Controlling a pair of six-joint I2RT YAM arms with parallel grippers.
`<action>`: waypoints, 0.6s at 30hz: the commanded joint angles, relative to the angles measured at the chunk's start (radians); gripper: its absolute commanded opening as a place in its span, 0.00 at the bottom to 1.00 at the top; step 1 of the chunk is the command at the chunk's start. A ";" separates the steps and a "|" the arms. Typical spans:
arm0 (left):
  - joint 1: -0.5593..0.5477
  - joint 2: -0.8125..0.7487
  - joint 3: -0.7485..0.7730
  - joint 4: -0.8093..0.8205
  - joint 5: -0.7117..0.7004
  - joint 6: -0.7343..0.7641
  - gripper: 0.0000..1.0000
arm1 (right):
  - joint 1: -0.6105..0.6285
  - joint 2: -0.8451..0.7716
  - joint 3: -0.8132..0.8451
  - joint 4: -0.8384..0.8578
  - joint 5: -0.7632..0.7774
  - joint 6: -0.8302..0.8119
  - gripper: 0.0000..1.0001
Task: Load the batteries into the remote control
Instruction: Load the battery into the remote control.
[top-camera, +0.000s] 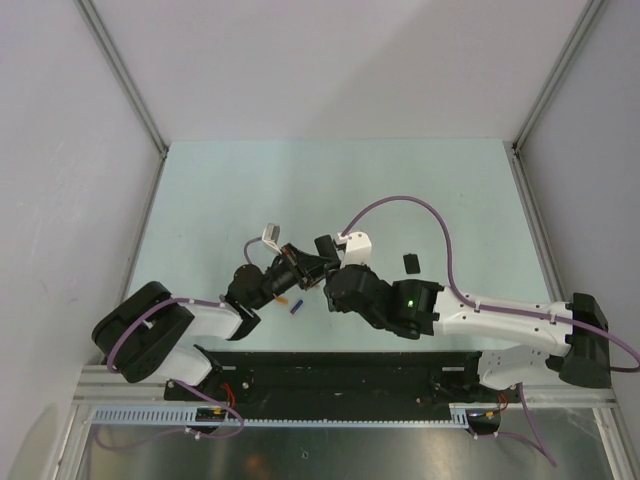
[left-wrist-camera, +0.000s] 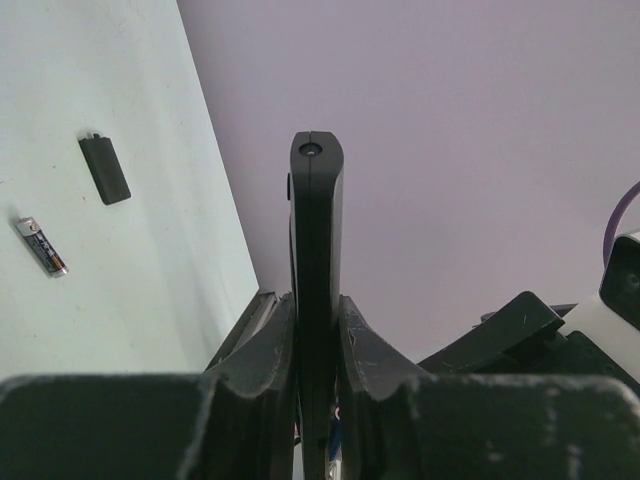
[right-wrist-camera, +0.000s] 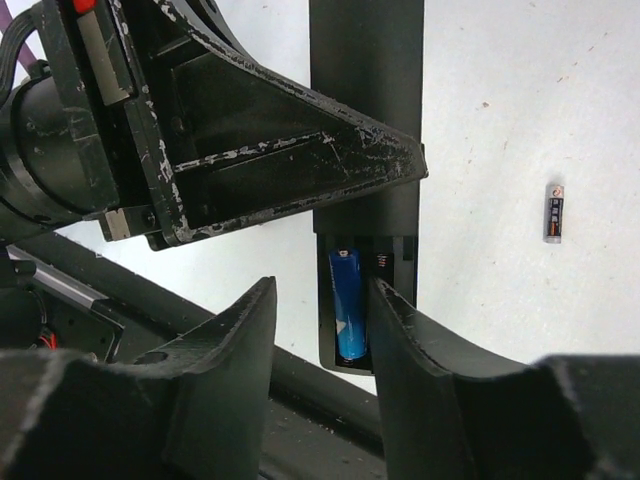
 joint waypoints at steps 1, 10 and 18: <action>-0.001 -0.017 0.002 0.260 -0.017 -0.006 0.00 | 0.005 -0.016 0.055 -0.030 0.016 0.013 0.49; -0.001 -0.005 0.002 0.261 -0.015 -0.007 0.00 | 0.000 -0.057 0.099 -0.050 0.033 0.003 0.68; 0.001 0.000 0.000 0.263 -0.017 -0.007 0.00 | -0.003 -0.124 0.121 -0.070 0.052 -0.003 0.71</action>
